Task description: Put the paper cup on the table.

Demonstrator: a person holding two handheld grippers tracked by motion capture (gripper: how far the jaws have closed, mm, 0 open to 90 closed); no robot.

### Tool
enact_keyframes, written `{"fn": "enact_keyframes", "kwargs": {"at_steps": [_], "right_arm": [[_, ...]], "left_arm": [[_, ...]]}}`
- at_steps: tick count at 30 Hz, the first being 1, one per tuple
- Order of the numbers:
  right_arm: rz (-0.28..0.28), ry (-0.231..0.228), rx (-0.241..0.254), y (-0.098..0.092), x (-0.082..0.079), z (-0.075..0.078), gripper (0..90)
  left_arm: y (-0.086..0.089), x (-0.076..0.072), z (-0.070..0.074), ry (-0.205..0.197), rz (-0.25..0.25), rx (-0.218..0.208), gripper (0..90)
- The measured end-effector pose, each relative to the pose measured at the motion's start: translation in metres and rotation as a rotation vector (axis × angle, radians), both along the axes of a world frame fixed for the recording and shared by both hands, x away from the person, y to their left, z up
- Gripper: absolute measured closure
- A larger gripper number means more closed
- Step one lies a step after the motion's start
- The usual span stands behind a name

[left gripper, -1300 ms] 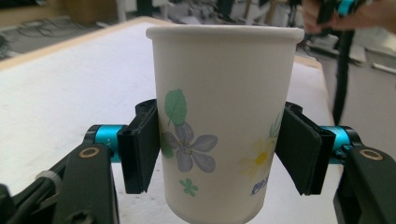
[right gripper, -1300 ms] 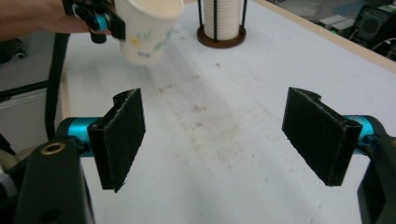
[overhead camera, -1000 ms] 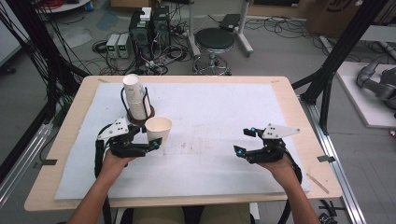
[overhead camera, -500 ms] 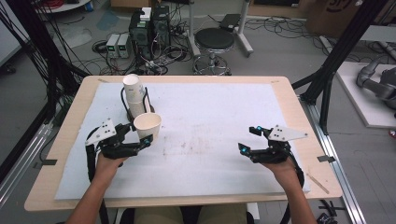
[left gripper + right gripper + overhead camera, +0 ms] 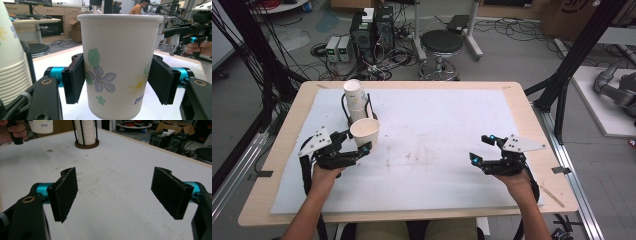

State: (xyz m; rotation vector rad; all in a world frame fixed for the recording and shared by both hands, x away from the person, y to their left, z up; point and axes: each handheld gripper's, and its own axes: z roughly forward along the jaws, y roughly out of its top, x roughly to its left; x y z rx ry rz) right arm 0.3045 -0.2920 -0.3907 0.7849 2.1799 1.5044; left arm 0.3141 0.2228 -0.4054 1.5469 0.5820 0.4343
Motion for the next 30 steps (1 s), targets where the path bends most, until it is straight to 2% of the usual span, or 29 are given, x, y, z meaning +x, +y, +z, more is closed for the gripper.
{"fn": "enact_keyframes", "kwargs": {"at_steps": [5, 6, 13, 18, 19, 20, 22, 23, 25, 28, 30], "right_arm": [[0.000, 0.006, 0.005, 0.000, 0.000, -0.001, 21.8], [0.001, -0.004, 0.000, 0.000, 0.001, -0.001, 21.8], [0.007, 0.004, 0.005, 0.001, 0.000, -0.002, 21.8], [0.011, 0.007, 0.001, 0.001, -0.001, -0.002, 21.8], [0.011, 0.007, 0.001, 0.001, -0.001, -0.002, 21.8], [0.010, 0.007, 0.005, 0.001, -0.001, -0.001, 21.8], [0.011, 0.000, 0.004, 0.001, -0.001, -0.001, 21.8], [0.013, 0.003, 0.006, 0.001, 0.000, -0.001, 21.8], [0.012, 0.005, 0.008, 0.002, 0.000, -0.001, 21.9], [0.016, 0.010, 0.004, 0.002, 0.001, -0.002, 21.9], [0.016, 0.007, 0.006, 0.002, 0.001, -0.002, 21.8]], "left_arm": [[-0.001, 0.006, -0.004, -0.020, 0.001, 0.013, 34.1], [-0.001, 0.008, -0.005, -0.026, 0.002, 0.013, 34.1], [-0.002, 0.023, -0.015, -0.016, 0.009, -0.001, 34.1], [-0.014, 0.037, -0.021, 0.024, 0.011, 0.000, 34.1], [-0.019, 0.040, -0.022, 0.030, 0.006, 0.006, 34.1], [-0.029, 0.045, -0.025, 0.043, -0.006, 0.029, 34.1], [-0.034, 0.047, -0.027, 0.051, -0.006, 0.031, 34.1], [-0.042, 0.052, -0.033, 0.074, -0.014, 0.043, 34.0], [-0.045, 0.054, -0.035, 0.085, -0.016, 0.050, 34.0], [-0.054, 0.058, -0.043, 0.115, -0.031, 0.084, 34.0], [-0.056, 0.059, -0.044, 0.116, -0.035, 0.093, 34.0]]}}
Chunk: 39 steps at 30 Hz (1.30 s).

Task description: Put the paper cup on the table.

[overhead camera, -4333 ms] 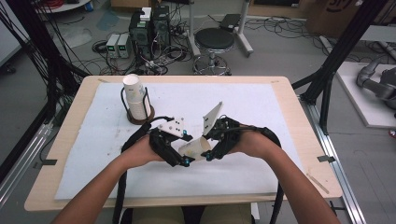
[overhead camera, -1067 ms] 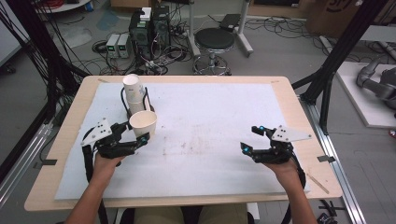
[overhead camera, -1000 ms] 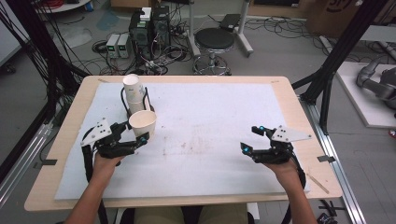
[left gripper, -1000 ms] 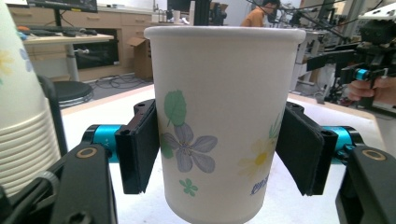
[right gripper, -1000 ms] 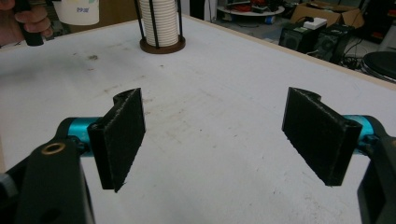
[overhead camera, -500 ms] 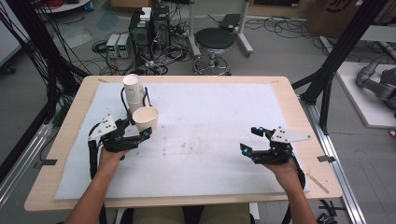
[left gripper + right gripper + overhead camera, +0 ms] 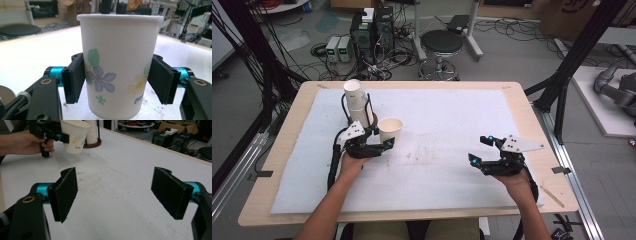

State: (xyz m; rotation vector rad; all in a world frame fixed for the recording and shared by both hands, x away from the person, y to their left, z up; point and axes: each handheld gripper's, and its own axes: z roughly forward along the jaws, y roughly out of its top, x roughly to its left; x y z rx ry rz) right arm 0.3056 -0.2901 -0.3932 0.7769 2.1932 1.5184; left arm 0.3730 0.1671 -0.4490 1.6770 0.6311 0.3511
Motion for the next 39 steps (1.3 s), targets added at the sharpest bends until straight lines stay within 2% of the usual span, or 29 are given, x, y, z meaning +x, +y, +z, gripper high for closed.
{"fn": "enact_keyframes", "kwargs": {"at_steps": [3, 4, 9, 10, 12, 19, 21, 27, 29, 30, 31, 32, 35, 37, 38, 39], "right_arm": [[0.001, 0.004, -0.001, 0.000, 0.000, 0.000, 21.8], [0.001, 0.005, -0.002, 0.000, 0.000, 0.000, 21.8], [0.003, 0.005, -0.002, 0.001, 0.000, 0.000, 21.8], [0.005, 0.006, -0.003, 0.001, -0.001, 0.000, 21.8], [0.002, 0.002, -0.003, 0.000, -0.001, 0.001, 21.9], [0.002, 0.006, -0.004, -0.002, -0.002, 0.000, 21.8], [-0.001, 0.000, -0.005, -0.002, -0.002, 0.001, 21.9], [0.000, 0.003, -0.007, -0.002, -0.003, 0.001, 21.8], [0.000, 0.004, -0.007, -0.002, -0.003, 0.001, 21.9], [-0.002, 0.005, -0.009, -0.002, -0.003, 0.001, 21.8], [-0.002, 0.005, -0.009, -0.002, -0.003, 0.001, 21.8], [-0.003, 0.007, -0.009, -0.003, -0.002, 0.000, 21.8], [-0.007, 0.013, -0.010, -0.003, -0.002, 0.000, 21.8], [-0.008, 0.008, -0.015, -0.004, -0.002, 0.000, 21.8], [-0.009, 0.015, -0.016, -0.004, -0.002, 0.000, 21.8], [-0.009, 0.015, -0.016, -0.004, -0.002, 0.000, 21.8]], "left_arm": [[-0.003, 0.002, -0.002, 0.022, -0.009, 0.037, 34.0], [-0.006, 0.003, -0.003, 0.038, -0.004, 0.072, 34.1], [-0.011, 0.004, -0.003, 0.051, 0.009, 0.122, 34.7], [-0.013, 0.004, -0.002, 0.066, 0.015, 0.165, 35.0], [-0.014, 0.003, -0.002, 0.077, 0.027, 0.192, 35.3], [-0.007, -0.003, 0.000, 0.103, 0.030, 0.220, 35.8], [-0.004, -0.006, 0.000, 0.111, 0.033, 0.241, 35.8], [-0.002, -0.008, 0.000, 0.146, 0.039, 0.237, 31.8], [-0.001, -0.009, 0.000, 0.160, 0.035, 0.211, 29.6], [0.001, -0.010, 0.004, 0.163, 0.044, 0.186, 20.3], [0.001, -0.010, 0.004, 0.163, 0.044, 0.186, 17.8], [0.004, -0.013, 0.008, 0.160, 0.042, 0.164, 17.4], [0.009, -0.017, 0.013, 0.144, 0.043, 0.165, 17.0], [0.015, -0.022, 0.018, 0.128, 0.055, 0.149, 17.1], [0.022, -0.026, 0.022, 0.105, 0.063, 0.131, 17.0], [0.022, -0.026, 0.022, 0.105, 0.063, 0.131, 17.0]]}}
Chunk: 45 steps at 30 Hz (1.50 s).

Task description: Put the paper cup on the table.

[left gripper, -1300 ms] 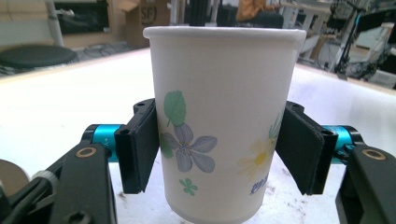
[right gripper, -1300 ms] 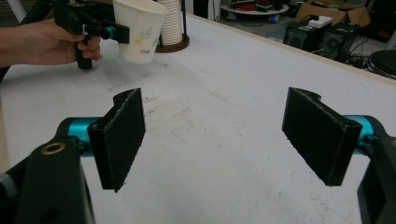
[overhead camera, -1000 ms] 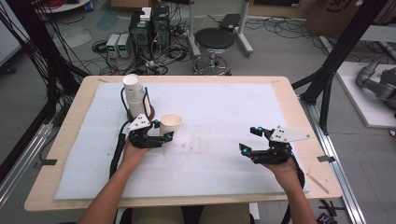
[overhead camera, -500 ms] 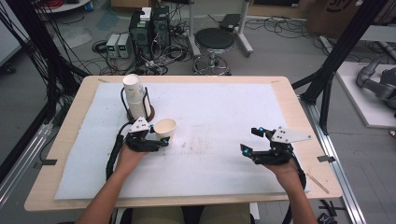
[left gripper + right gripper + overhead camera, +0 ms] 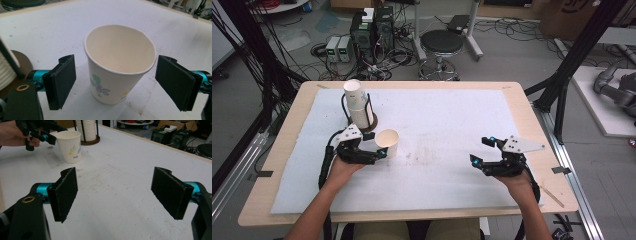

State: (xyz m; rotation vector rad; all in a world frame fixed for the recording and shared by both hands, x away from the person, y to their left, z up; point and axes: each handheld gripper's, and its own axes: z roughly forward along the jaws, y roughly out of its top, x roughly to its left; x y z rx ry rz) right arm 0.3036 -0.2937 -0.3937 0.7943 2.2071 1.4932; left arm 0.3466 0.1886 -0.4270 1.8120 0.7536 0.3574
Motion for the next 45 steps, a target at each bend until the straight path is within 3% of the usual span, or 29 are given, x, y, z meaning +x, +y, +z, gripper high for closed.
{"fn": "enact_keyframes", "kwargs": {"at_steps": [4, 5, 6, 8, 14, 21, 37, 45], "right_arm": [[-0.007, 0.001, -0.004, 0.000, 0.000, 0.000, 21.8], [-0.010, 0.003, -0.005, -0.001, 0.000, 0.000, 21.8], [-0.010, 0.003, -0.005, -0.001, 0.000, 0.000, 21.8], [-0.024, 0.002, -0.014, -0.002, 0.000, 0.000, 21.8], [-0.070, 0.009, -0.044, -0.006, 0.000, -0.002, 21.7], [-0.116, 0.016, -0.067, -0.011, -0.001, -0.005, 20.8], [-0.133, -0.002, -0.047, -0.015, -0.009, 0.001, 20.8], [-0.125, -0.009, -0.045, -0.012, -0.008, 0.002, 20.8]], "left_arm": [[0.015, -0.008, 0.007, -0.040, 0.015, -0.045, 17.1], [0.022, -0.011, 0.011, -0.060, 0.022, -0.079, 17.1], [0.022, -0.011, 0.011, -0.060, 0.022, -0.079, 17.0], [0.033, -0.016, 0.015, -0.099, 0.042, -0.125, 16.9], [0.051, -0.025, 0.017, -0.145, 0.083, -0.162, 16.9], [0.065, -0.031, 0.013, -0.158, 0.118, -0.182, 16.9], [0.075, -0.048, 0.014, -0.173, 0.132, -0.182, 17.0], [0.074, -0.050, 0.012, -0.171, 0.129, -0.179, 17.2]]}}
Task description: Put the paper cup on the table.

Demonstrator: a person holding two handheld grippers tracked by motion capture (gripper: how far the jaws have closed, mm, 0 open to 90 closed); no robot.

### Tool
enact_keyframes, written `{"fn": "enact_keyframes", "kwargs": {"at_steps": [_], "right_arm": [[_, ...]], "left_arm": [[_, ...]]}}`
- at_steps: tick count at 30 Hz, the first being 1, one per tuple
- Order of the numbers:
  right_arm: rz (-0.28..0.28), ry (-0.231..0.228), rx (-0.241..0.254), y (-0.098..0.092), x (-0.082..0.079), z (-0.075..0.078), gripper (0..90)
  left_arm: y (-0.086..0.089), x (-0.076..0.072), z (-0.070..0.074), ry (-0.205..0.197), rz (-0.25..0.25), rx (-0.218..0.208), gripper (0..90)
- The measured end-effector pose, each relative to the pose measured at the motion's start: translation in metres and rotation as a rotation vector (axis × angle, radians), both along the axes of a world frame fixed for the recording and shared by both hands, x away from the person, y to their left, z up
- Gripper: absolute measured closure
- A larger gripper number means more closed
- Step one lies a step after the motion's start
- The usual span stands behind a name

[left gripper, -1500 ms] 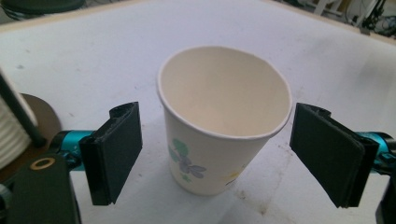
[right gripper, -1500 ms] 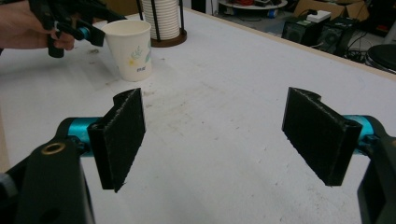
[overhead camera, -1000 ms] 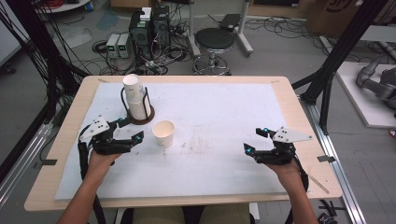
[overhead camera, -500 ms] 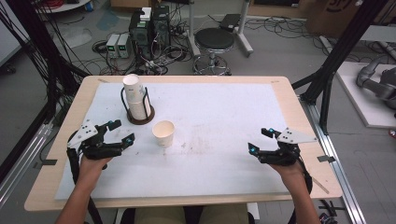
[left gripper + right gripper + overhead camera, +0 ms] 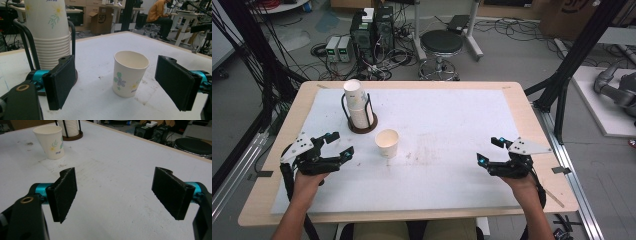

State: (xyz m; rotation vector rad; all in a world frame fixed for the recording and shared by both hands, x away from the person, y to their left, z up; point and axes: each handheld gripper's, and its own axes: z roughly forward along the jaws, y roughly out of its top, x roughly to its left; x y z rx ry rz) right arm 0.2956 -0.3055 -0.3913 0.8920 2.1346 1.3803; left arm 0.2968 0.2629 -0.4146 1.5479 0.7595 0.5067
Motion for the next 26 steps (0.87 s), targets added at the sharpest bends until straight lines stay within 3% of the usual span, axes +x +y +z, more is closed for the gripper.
{"fn": "enact_keyframes", "kwargs": {"at_steps": [26], "right_arm": [[-0.004, 0.000, 0.011, -0.0034, -0.0021, 0.0014, 20.8]], "left_arm": [[0.0009, 0.0010, -0.0008, -0.008, 0.018, -0.015, 17.4]]}}
